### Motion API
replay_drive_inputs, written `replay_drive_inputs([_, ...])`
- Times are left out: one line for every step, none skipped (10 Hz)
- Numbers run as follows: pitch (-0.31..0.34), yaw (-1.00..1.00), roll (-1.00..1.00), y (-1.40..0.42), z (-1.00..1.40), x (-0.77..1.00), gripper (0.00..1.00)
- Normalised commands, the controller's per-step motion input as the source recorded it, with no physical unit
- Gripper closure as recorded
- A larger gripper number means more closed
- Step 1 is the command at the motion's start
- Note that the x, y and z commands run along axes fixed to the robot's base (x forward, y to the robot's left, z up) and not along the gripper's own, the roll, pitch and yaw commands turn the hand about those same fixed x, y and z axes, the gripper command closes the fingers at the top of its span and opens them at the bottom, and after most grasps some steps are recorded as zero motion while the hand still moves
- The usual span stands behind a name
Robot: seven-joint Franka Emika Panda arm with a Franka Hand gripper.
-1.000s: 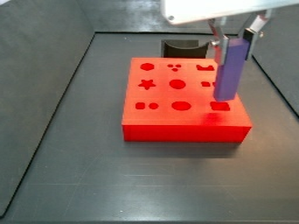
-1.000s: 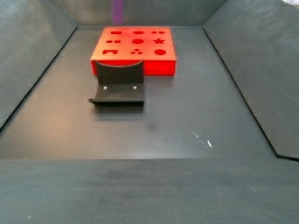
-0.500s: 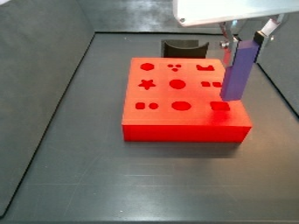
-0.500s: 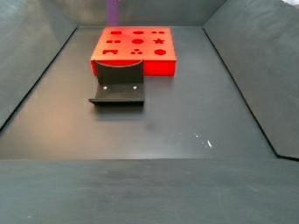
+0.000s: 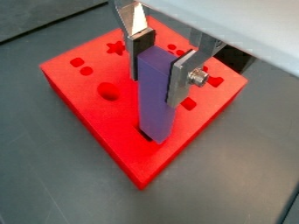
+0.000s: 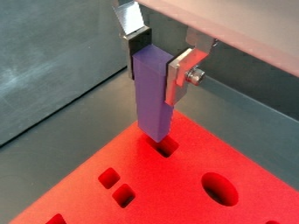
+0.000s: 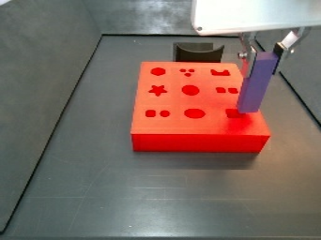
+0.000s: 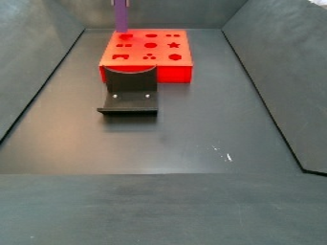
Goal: Insert the rectangle object.
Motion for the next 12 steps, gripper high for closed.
replay_drive_inputs([0.14,-0.14,0.09,0.0,-0.11,0.0,1.0])
replay_drive_inputs([0.147,-0.17,0.09,0.0,-0.11,0.0,1.0])
replay_drive_inputs([0.14,-0.19,0.08,0.01,-0.11,-0.01,1.0])
replay_drive_inputs([0.131,-0.17,0.08,0.0,-0.08,-0.01,1.0])
replay_drive_inputs([0.123,-0.13,0.09,0.0,-0.1,0.0,1.0])
replay_drive_inputs([0.11,-0.1,0.07,0.0,-0.1,0.0,1.0])
replay_drive_inputs([0.074,-0.04,0.03,0.0,-0.12,-0.06,1.0])
replay_drive_inputs([0.056,0.0,0.03,0.0,-0.1,-0.11,1.0])
replay_drive_inputs([0.023,0.0,0.05,0.0,-0.16,-0.03,1.0])
replay_drive_inputs([0.011,0.02,0.05,-0.01,-0.18,0.0,1.0])
replay_drive_inputs([0.0,0.02,0.01,0.0,-0.18,-0.05,1.0])
replay_drive_inputs([0.0,0.03,0.03,0.0,-0.2,-0.02,1.0])
